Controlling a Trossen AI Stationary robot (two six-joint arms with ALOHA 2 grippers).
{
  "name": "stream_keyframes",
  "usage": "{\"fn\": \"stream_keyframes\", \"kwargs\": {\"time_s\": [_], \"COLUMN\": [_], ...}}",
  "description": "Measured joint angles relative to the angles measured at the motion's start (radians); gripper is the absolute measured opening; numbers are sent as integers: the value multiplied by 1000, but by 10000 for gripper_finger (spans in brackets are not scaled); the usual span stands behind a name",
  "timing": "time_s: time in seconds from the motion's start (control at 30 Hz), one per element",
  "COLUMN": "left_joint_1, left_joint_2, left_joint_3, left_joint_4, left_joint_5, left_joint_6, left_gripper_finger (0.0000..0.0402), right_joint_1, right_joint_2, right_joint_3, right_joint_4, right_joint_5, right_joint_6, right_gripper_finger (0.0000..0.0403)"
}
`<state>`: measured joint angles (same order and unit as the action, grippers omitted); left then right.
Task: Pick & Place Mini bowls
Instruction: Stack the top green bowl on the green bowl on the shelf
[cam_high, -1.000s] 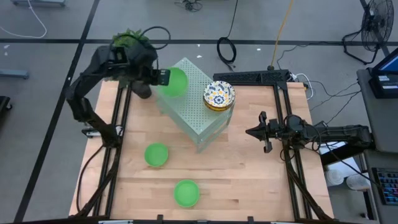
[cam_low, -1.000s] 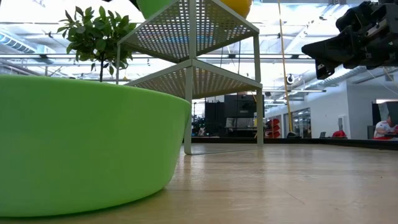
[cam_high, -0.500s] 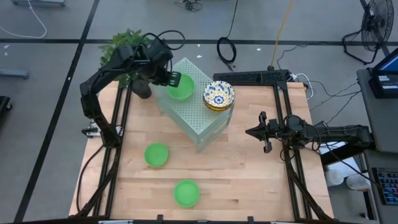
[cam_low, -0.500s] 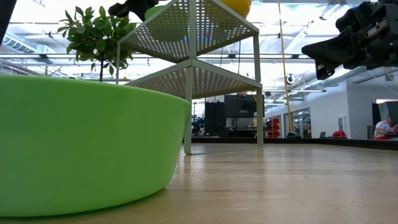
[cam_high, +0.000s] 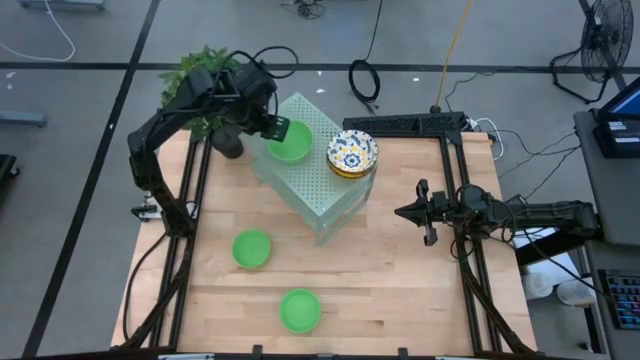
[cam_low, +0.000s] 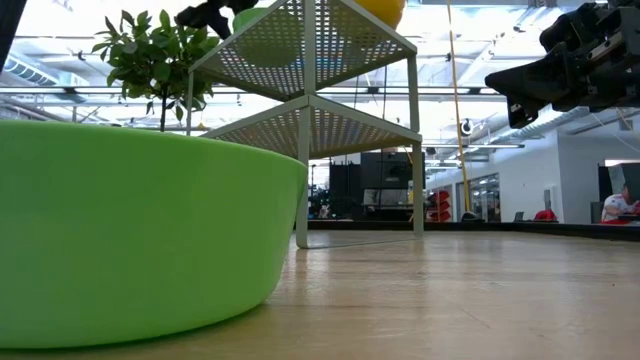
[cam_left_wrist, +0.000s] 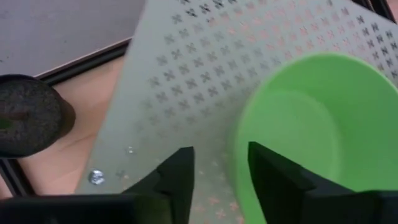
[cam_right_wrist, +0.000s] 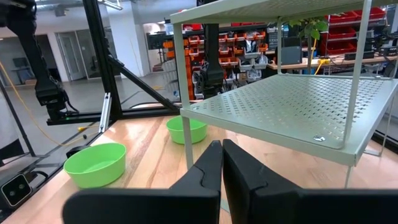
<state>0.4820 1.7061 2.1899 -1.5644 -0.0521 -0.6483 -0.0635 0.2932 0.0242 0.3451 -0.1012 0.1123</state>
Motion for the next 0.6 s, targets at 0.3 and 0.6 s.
{"fn": "stream_keyframes", "kwargs": {"time_s": [0.3, 0.6], "left_joint_1": [34, -113], "left_joint_2": [-79, -243], "left_joint_3": [2, -1], "left_joint_4": [21, 18], "left_joint_5": [45, 47], "left_joint_6": [18, 48], "left_gripper_finger": [207, 193], "right_joint_1": [0, 0], "right_joint_2": [0, 0], "right_joint_3": [0, 0], "right_joint_4": [-13, -30], "right_joint_5": [0, 0], "right_joint_6": [0, 17], "right_gripper_finger": [0, 0]}}
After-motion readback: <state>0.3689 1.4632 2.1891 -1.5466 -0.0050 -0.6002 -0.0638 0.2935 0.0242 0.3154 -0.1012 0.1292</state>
